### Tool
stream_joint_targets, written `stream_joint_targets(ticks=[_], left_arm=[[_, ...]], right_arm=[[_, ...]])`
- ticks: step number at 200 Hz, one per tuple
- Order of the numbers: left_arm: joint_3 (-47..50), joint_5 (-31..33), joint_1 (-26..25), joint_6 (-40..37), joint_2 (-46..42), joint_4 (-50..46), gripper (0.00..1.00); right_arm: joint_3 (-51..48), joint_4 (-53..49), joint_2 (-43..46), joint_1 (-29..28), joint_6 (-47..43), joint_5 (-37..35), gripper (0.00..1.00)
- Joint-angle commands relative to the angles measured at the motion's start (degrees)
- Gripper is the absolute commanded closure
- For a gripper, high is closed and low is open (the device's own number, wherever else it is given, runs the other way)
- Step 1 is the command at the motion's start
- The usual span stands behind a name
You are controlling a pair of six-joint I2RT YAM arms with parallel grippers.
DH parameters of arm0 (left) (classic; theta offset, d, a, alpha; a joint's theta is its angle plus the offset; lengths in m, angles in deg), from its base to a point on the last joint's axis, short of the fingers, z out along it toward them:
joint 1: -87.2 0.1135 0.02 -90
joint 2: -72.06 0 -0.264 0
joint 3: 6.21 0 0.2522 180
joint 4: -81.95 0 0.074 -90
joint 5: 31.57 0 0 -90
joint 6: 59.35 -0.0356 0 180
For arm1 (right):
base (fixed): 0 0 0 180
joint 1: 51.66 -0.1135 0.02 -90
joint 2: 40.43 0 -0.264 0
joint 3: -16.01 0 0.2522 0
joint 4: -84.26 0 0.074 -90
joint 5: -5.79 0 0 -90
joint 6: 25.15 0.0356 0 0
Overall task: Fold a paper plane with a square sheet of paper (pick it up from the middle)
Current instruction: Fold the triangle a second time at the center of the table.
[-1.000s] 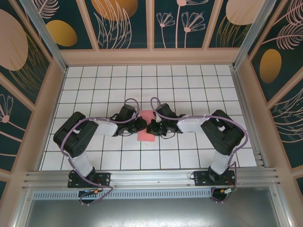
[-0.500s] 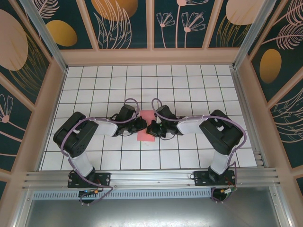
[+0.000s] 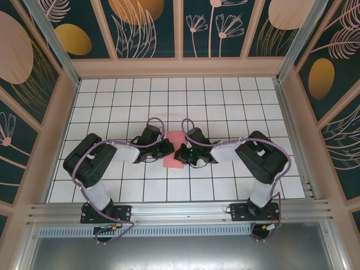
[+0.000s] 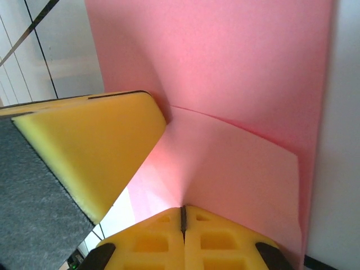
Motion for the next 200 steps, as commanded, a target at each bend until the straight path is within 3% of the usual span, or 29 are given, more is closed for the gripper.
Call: stream_joint_targets(ticks=[1,144,200], left_arm=[[2.6,5.8,0.2,0.6,1.5,-4.5,0.94],[2.8,6.8,0.2,1.0,2.3,-4.6,0.96],[1.9,4.3,0.3,0.9,1.0,-4.5,0.93]], right_arm=[[-3.3,-5.4,0.1,-0.2,0.9,-0.9,0.92],[-15.6,-6.9,10.3,-0.2,-1.9,0.8,0.89],[-12.3,-11.0,15.5,0.1,-4.3,-3.3,0.87]])
